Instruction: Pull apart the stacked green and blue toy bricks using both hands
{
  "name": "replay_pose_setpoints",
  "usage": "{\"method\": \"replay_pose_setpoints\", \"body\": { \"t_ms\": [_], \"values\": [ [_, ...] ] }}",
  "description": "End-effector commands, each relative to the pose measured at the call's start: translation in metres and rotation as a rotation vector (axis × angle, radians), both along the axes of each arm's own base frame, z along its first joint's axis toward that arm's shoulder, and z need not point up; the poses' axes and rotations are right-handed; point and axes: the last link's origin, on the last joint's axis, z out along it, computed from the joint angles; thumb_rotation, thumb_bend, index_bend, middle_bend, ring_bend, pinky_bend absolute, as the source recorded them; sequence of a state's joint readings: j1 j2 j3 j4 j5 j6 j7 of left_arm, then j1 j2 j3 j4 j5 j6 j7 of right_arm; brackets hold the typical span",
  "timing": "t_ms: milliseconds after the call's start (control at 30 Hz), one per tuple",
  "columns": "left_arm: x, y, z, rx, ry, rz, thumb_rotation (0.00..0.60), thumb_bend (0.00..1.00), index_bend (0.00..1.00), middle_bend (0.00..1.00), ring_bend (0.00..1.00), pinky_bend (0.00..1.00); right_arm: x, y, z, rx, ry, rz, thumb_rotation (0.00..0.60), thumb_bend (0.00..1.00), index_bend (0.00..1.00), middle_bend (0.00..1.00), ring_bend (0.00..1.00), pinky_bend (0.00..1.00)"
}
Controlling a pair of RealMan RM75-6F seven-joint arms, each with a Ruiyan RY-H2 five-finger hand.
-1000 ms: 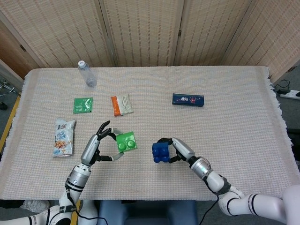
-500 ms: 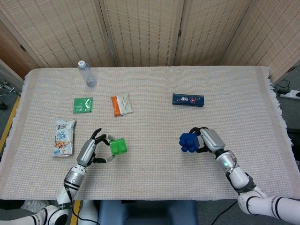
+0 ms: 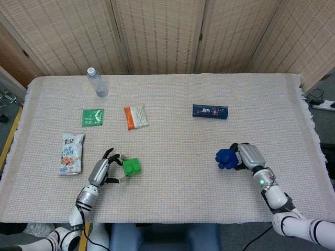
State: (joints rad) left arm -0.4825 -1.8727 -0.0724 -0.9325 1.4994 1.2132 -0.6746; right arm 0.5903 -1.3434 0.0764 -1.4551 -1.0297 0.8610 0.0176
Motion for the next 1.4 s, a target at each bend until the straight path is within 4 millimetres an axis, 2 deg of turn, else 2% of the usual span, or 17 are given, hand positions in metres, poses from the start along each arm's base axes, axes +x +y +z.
{"method": "replay_pose_setpoints", "body": {
  "t_ms": [33, 233, 333, 367, 500, 567, 733, 800, 1000, 1200, 1333, 1400],
  "values": [
    [0.002, 0.001, -0.002, 0.002, -0.009, -0.011, 0.600, 0.46, 0.83, 0.93, 0.46, 0.04, -0.003, 0.000, -0.007, 0.014, 0.013, -0.013, 0.600, 0.36, 0.78, 0.37, 0.33, 0.21],
    [0.002, 0.003, -0.004, -0.006, -0.014, -0.004, 0.600, 0.46, 0.81, 0.93, 0.44, 0.02, 0.001, -0.001, -0.009, 0.013, 0.007, -0.001, 0.600, 0.36, 0.78, 0.36, 0.33, 0.21],
    [0.000, 0.002, -0.007, -0.035, 0.006, 0.000, 0.600, 0.46, 0.73, 0.88, 0.38, 0.00, 0.001, 0.000, -0.008, 0.015, 0.004, -0.003, 0.600, 0.36, 0.76, 0.33, 0.31, 0.21],
    [-0.001, 0.002, -0.008, -0.044, 0.012, -0.002, 0.600, 0.46, 0.68, 0.83, 0.34, 0.00, 0.001, 0.001, -0.007, 0.018, 0.006, -0.004, 0.600, 0.36, 0.73, 0.31, 0.30, 0.21],
    [0.001, 0.002, -0.009, -0.075, 0.027, -0.010, 0.600, 0.43, 0.52, 0.65, 0.21, 0.00, -0.002, 0.002, -0.005, 0.038, 0.016, -0.015, 0.600, 0.36, 0.53, 0.22, 0.24, 0.21],
    [0.002, 0.001, -0.010, -0.083, 0.030, -0.015, 0.600, 0.40, 0.48, 0.60, 0.18, 0.00, -0.003, 0.002, -0.005, 0.057, 0.025, -0.022, 0.600, 0.36, 0.44, 0.18, 0.21, 0.21],
    [0.006, 0.001, -0.008, -0.090, 0.045, -0.033, 0.600, 0.32, 0.33, 0.40, 0.06, 0.00, -0.003, 0.002, 0.000, 0.100, 0.074, -0.028, 0.600, 0.36, 0.09, 0.05, 0.12, 0.17],
    [0.007, 0.002, -0.007, -0.091, 0.050, -0.038, 0.600, 0.30, 0.28, 0.32, 0.02, 0.00, -0.002, 0.002, 0.003, 0.101, 0.082, -0.029, 0.600, 0.36, 0.02, 0.03, 0.10, 0.16],
    [0.012, 0.004, 0.002, -0.080, 0.059, -0.055, 0.600, 0.27, 0.18, 0.12, 0.00, 0.00, 0.005, 0.004, 0.020, 0.075, 0.070, -0.018, 0.600, 0.36, 0.00, 0.00, 0.08, 0.15],
    [0.022, 0.007, 0.020, -0.059, 0.067, -0.092, 0.600, 0.25, 0.15, 0.06, 0.00, 0.00, 0.021, 0.017, 0.053, 0.039, 0.057, 0.057, 0.600, 0.36, 0.00, 0.00, 0.03, 0.09],
    [0.025, -0.001, 0.043, -0.069, 0.200, -0.184, 0.600, 0.26, 0.15, 0.06, 0.00, 0.00, 0.035, 0.041, 0.079, -0.018, 0.074, 0.201, 0.600, 0.36, 0.00, 0.00, 0.01, 0.07],
    [0.025, -0.011, 0.063, -0.060, 0.318, -0.260, 0.600, 0.26, 0.15, 0.04, 0.00, 0.00, 0.035, 0.060, 0.086, -0.070, 0.107, 0.287, 0.600, 0.36, 0.00, 0.00, 0.00, 0.03]
  ]
}}
